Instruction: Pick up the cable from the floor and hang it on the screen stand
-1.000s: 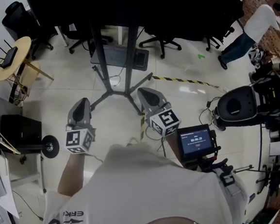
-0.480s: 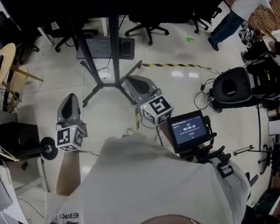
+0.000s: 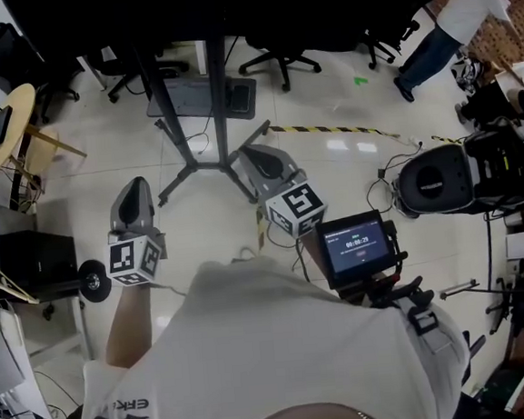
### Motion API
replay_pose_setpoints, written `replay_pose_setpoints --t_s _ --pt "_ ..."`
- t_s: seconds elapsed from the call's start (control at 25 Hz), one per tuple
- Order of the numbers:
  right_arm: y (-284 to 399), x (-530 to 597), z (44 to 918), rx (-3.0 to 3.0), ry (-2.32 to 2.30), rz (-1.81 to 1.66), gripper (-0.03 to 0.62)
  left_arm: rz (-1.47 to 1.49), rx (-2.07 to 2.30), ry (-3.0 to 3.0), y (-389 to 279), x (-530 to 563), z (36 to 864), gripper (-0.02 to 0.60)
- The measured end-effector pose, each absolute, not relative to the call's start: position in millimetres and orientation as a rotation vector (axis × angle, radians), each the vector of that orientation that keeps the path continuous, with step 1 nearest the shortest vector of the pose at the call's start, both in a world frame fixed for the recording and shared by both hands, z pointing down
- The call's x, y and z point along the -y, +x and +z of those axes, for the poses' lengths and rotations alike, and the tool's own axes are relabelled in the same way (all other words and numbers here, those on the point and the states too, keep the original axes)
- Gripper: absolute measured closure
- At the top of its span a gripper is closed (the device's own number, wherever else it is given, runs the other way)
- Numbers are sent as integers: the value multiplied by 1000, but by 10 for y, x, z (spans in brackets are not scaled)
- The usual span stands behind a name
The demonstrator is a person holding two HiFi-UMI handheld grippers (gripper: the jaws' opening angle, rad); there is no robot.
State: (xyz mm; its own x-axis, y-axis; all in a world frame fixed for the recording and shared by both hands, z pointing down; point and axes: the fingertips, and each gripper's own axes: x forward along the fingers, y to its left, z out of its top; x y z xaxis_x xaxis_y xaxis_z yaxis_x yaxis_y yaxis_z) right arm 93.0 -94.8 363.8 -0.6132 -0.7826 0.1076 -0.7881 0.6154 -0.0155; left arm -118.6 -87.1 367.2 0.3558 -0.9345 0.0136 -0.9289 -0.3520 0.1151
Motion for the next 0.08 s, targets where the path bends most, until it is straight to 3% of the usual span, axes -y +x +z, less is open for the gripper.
replay_pose_setpoints --t_s 0.08 --pt "928 949 3630 2744 1332 84 582 -82 1727 2506 -1180 864 3667 578"
